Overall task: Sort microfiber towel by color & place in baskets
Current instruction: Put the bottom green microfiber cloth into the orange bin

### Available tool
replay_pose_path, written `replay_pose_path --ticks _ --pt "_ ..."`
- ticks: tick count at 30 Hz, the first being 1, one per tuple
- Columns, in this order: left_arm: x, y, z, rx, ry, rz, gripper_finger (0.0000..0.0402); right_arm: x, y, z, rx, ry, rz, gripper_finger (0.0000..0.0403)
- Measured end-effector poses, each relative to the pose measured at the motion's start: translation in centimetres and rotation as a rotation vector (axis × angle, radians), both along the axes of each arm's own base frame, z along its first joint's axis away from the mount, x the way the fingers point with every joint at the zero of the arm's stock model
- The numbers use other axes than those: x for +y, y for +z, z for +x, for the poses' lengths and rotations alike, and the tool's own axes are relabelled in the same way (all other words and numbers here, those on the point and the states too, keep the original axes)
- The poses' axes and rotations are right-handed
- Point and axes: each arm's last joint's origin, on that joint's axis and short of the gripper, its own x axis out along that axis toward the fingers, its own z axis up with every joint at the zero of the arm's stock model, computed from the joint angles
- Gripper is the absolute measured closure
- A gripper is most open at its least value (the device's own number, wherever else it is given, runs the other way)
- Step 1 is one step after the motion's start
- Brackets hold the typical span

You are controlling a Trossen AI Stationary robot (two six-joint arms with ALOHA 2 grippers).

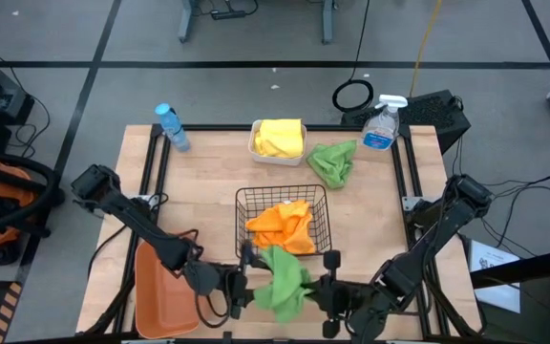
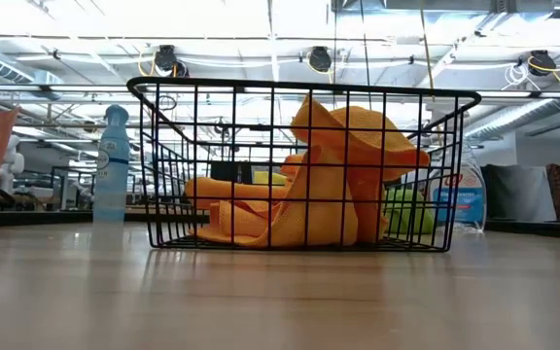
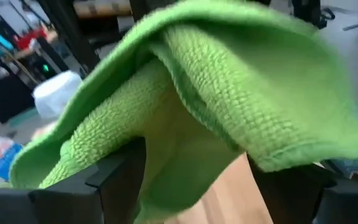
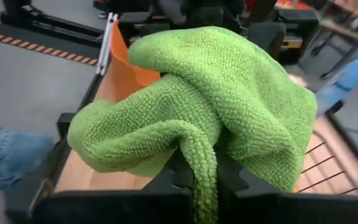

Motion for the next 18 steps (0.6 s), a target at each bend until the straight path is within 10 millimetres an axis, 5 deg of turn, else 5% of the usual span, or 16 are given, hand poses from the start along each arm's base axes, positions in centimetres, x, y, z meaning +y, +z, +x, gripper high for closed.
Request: replay_pose_path --ticks 7,18 --pt "0.0 2.0 -0.5 -0.097 -0.025 0.020 0.0116 -1.2 0.6 1.3 -0.059 -0.062 -0.078 0.0397" --pt "-0.1 2.3 -0.7 -0.124 0.000 0.044 0.0116 -2.2 1.6 2.9 -0.124 -0.028 -0.096 0.0397"
